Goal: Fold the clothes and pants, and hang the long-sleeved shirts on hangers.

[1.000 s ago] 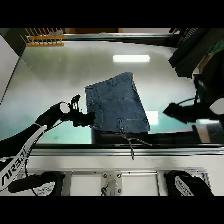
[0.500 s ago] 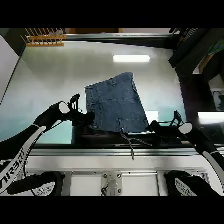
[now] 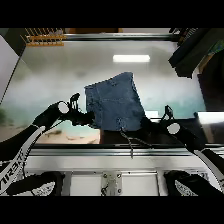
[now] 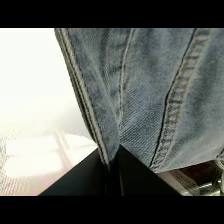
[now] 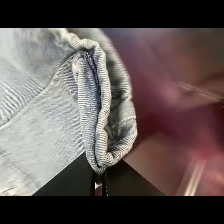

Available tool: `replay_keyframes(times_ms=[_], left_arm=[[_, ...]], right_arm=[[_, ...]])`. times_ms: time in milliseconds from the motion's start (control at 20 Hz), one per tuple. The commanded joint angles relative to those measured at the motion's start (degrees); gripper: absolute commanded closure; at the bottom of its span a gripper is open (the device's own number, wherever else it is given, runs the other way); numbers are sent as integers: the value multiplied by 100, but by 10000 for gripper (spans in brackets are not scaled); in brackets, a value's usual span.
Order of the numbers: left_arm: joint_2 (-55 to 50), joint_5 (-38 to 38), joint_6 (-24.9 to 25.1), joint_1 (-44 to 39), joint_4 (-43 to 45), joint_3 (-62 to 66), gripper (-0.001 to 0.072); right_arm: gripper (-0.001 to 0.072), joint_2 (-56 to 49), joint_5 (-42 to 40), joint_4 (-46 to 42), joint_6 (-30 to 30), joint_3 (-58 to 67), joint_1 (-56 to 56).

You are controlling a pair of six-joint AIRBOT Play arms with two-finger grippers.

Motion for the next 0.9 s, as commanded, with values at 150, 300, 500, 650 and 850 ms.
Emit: replay_keyframes(times_ms=[150, 300, 500, 650, 850], left_arm=[[1731, -1038, -4, 302, -94, 846, 681], [3082, -1255, -7, 302, -680, 1510, 680], [4450, -1196, -555, 304, -935, 1971, 681], [4865, -1198, -901, 304, -905, 1843, 681], [4503, -1244, -1207, 302, -916, 837, 681]], right_arm=[[682, 1281, 1930, -1156, -1287, 2761, -918], [683, 1864, 3178, -1521, -1261, 4745, -1040], [683, 2343, 4004, -1528, -909, 6382, -1040], [683, 2424, 4028, -1545, -393, 6623, -1040], [683, 1434, 4817, -1770, 205, 6620, -1008]])
